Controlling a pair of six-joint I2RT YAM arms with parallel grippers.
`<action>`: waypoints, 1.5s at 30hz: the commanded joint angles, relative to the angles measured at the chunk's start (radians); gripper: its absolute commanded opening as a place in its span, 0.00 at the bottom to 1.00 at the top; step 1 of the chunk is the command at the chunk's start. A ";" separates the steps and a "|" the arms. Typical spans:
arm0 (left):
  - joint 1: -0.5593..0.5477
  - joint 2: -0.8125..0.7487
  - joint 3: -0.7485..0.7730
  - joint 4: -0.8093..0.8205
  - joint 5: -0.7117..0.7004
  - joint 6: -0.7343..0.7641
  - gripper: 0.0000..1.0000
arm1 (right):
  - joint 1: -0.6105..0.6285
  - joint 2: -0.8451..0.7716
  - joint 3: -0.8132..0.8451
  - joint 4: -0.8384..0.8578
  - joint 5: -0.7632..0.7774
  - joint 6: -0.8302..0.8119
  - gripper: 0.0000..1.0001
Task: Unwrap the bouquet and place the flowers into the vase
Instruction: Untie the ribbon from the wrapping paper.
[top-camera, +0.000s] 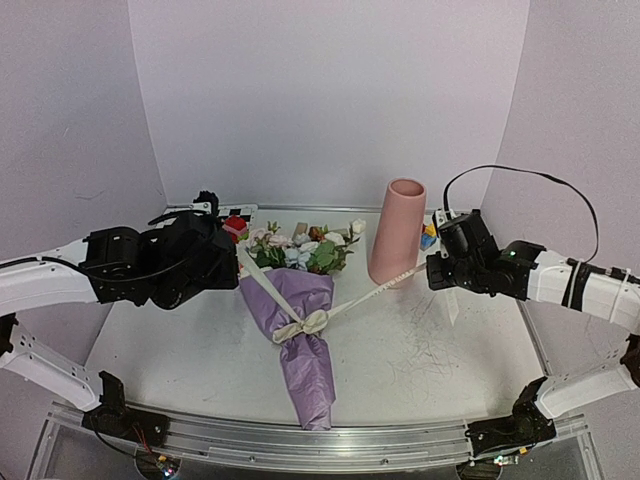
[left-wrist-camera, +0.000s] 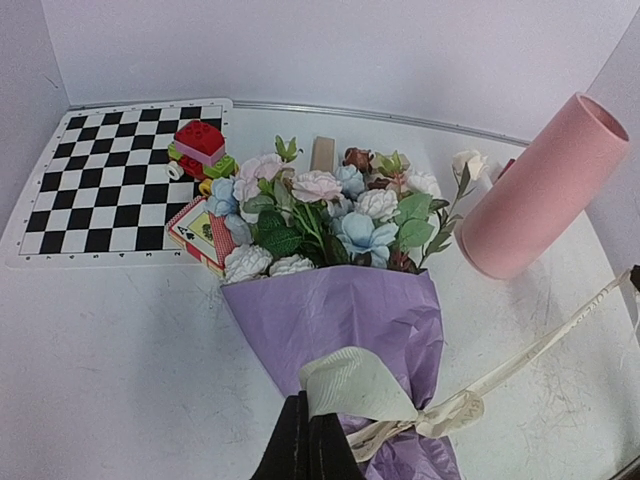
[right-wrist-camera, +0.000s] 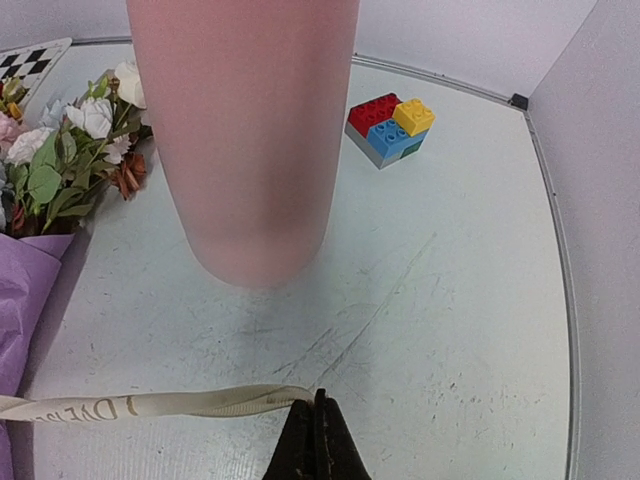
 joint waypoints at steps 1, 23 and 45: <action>0.005 -0.038 0.067 -0.017 -0.055 0.031 0.00 | -0.012 -0.049 0.074 -0.030 0.047 -0.037 0.00; 0.005 -0.154 0.057 -0.104 -0.158 0.010 0.00 | -0.024 -0.086 0.238 -0.051 0.141 -0.117 0.00; 0.007 -0.244 0.007 -0.196 -0.176 -0.072 0.00 | -0.041 -0.142 0.211 -0.052 0.211 -0.092 0.00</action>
